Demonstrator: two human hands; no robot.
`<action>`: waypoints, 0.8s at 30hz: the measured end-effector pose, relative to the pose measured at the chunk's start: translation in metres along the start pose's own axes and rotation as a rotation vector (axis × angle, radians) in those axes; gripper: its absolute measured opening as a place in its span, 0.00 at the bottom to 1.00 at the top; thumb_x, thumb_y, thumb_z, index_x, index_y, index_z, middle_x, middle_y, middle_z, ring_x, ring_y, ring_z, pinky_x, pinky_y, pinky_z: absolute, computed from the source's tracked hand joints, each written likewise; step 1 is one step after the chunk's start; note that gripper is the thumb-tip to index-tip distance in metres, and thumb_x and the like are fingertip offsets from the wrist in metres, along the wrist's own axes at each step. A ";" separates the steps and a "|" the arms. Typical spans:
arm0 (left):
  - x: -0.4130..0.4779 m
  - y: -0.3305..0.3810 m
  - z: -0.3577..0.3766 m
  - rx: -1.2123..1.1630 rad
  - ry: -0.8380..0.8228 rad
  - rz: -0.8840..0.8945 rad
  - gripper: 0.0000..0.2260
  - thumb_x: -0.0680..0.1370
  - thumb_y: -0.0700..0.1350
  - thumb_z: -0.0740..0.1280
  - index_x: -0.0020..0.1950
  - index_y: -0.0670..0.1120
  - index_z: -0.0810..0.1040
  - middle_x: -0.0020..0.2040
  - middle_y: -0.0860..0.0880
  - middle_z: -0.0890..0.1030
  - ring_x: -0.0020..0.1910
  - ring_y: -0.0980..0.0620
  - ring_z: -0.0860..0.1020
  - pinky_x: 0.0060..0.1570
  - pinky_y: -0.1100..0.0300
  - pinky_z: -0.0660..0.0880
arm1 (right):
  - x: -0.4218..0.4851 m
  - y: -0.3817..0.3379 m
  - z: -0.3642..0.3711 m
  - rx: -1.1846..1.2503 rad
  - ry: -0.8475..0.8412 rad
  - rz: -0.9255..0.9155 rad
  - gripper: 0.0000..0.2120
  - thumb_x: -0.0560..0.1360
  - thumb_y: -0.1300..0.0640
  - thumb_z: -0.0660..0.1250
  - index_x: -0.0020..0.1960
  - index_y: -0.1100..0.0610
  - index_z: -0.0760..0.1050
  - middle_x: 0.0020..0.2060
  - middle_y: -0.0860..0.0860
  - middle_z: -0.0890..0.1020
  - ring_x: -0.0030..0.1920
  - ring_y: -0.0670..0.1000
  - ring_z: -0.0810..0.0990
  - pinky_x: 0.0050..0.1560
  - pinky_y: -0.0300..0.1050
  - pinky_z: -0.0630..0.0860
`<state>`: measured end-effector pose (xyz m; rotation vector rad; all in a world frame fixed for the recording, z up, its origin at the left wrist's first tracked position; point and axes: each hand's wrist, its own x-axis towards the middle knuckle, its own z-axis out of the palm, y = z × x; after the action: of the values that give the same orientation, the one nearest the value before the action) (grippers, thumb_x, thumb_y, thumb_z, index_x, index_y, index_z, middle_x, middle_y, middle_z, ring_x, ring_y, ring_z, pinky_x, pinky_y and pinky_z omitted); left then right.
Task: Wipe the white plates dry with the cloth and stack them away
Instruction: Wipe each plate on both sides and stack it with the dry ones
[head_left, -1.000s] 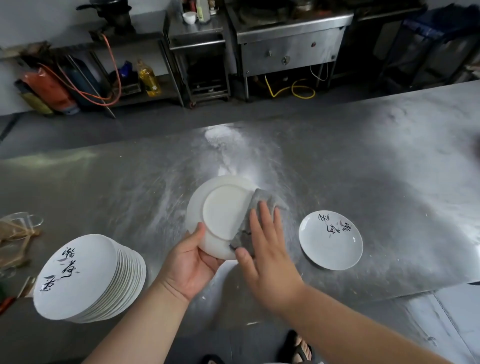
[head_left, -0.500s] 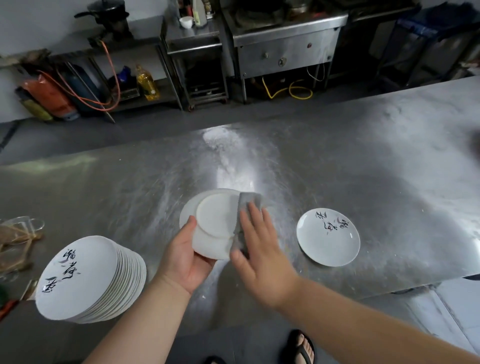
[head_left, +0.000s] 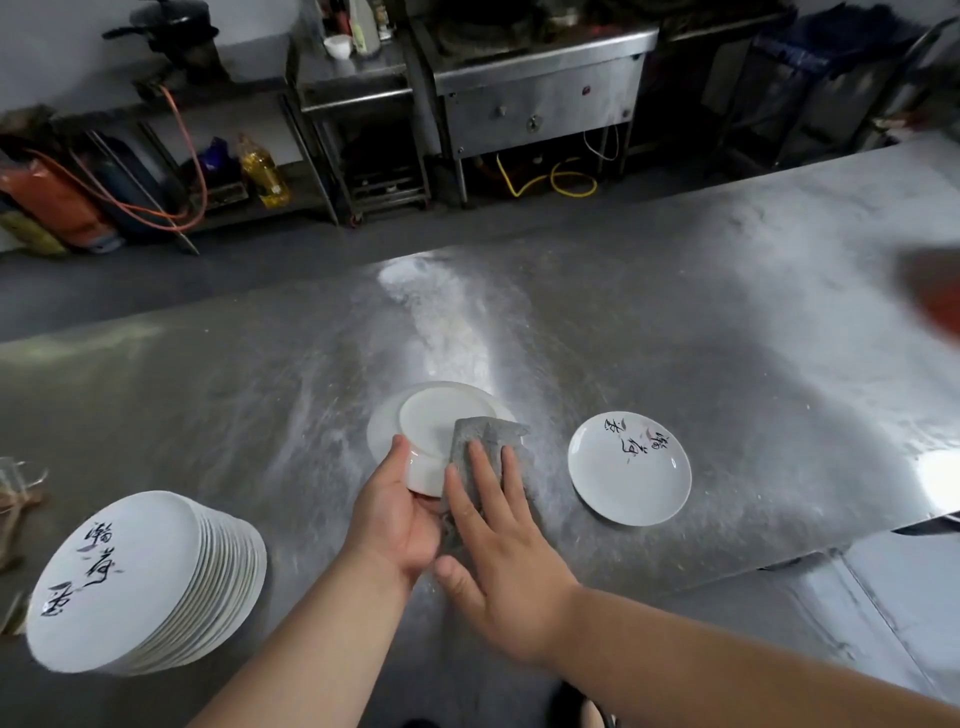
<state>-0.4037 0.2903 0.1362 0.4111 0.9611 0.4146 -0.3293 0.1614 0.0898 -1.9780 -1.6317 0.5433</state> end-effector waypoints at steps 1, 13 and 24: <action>0.001 -0.003 0.003 -0.006 -0.013 -0.009 0.29 0.85 0.62 0.56 0.67 0.40 0.81 0.61 0.37 0.84 0.56 0.39 0.86 0.55 0.42 0.80 | -0.002 0.005 0.001 0.015 0.022 0.025 0.40 0.80 0.28 0.36 0.84 0.49 0.37 0.82 0.47 0.30 0.79 0.55 0.23 0.78 0.49 0.29; 0.027 -0.033 0.045 0.158 -0.113 -0.063 0.18 0.86 0.52 0.60 0.70 0.43 0.78 0.61 0.41 0.85 0.53 0.43 0.86 0.45 0.48 0.85 | 0.007 0.122 -0.130 0.341 0.250 0.653 0.14 0.83 0.44 0.62 0.45 0.51 0.77 0.33 0.41 0.80 0.35 0.49 0.77 0.38 0.42 0.72; 0.090 -0.081 0.086 1.031 0.163 0.051 0.05 0.82 0.55 0.70 0.54 0.56 0.80 0.54 0.53 0.83 0.48 0.50 0.80 0.42 0.57 0.74 | -0.042 0.220 -0.153 0.471 -0.090 0.828 0.15 0.79 0.42 0.69 0.47 0.54 0.82 0.42 0.49 0.88 0.48 0.52 0.86 0.57 0.50 0.80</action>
<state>-0.2729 0.2548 0.0763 1.3493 1.2834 -0.0422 -0.0747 0.0683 0.0737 -2.1895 -0.5587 1.1972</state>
